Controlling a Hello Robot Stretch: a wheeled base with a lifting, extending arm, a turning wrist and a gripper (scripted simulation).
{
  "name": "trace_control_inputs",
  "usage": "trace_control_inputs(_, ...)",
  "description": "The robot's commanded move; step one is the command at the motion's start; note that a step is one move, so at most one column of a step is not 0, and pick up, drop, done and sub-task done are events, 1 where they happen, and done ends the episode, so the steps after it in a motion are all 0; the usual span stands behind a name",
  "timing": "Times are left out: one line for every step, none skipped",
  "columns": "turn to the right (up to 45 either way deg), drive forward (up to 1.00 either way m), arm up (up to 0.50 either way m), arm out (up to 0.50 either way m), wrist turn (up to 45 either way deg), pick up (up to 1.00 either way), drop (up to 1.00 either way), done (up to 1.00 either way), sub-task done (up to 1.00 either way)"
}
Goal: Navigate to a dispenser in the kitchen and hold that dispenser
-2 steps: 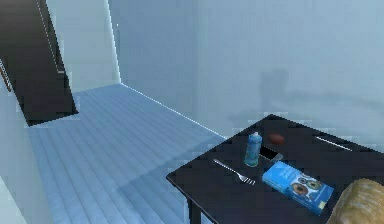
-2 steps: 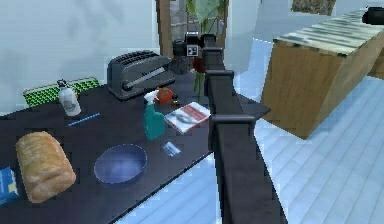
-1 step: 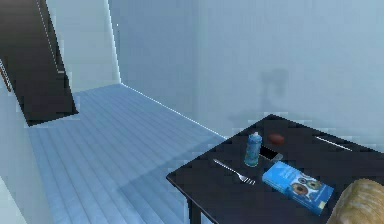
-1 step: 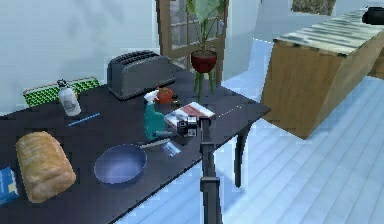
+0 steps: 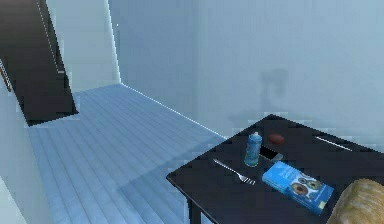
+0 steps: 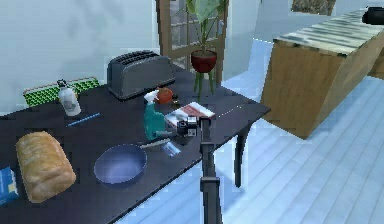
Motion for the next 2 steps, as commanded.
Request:
trace_control_inputs(0.0,0.00,0.10,0.00,0.0,0.00,0.00,0.00,0.00)
trace_control_inputs(0.0,0.00,0.00,0.00,0.0,0.00,0.00,1.00,0.00)
